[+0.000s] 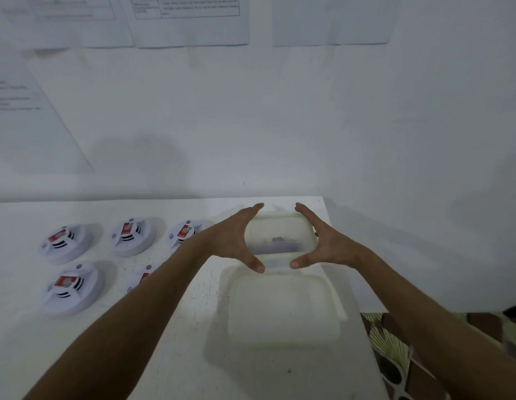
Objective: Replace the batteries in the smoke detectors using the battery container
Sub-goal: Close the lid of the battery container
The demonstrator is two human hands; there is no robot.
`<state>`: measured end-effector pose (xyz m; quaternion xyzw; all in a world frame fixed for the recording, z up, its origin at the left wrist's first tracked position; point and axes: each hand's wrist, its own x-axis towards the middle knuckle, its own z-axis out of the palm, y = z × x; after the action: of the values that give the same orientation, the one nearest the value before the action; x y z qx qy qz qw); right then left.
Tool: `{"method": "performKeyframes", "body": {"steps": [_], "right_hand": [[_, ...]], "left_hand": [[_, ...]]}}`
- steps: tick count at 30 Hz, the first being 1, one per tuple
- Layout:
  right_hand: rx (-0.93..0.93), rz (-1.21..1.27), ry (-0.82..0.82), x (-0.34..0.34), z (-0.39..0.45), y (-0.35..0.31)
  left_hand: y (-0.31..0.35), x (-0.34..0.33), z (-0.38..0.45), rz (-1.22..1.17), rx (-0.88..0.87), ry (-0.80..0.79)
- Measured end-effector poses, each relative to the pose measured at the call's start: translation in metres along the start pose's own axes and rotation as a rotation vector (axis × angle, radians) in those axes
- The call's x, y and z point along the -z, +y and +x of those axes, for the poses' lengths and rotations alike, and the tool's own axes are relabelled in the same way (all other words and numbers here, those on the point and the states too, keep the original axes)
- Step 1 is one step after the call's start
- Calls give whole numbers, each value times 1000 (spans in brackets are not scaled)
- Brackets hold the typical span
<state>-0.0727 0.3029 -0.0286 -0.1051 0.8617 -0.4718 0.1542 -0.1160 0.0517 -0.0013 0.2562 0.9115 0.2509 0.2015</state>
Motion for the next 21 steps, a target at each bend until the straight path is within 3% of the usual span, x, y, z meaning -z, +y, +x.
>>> {"method": "performKeyframes", "body": {"steps": [7, 11, 21], "right_hand": [[25, -64, 35, 2, 20, 1], [48, -91, 7, 3, 26, 3], [135, -111, 133, -6, 34, 17]], "left_hand": [[-5, 0, 18, -71, 18, 57], [-8, -3, 22, 14, -15, 51], [-7, -11, 25, 135, -11, 69]]}}
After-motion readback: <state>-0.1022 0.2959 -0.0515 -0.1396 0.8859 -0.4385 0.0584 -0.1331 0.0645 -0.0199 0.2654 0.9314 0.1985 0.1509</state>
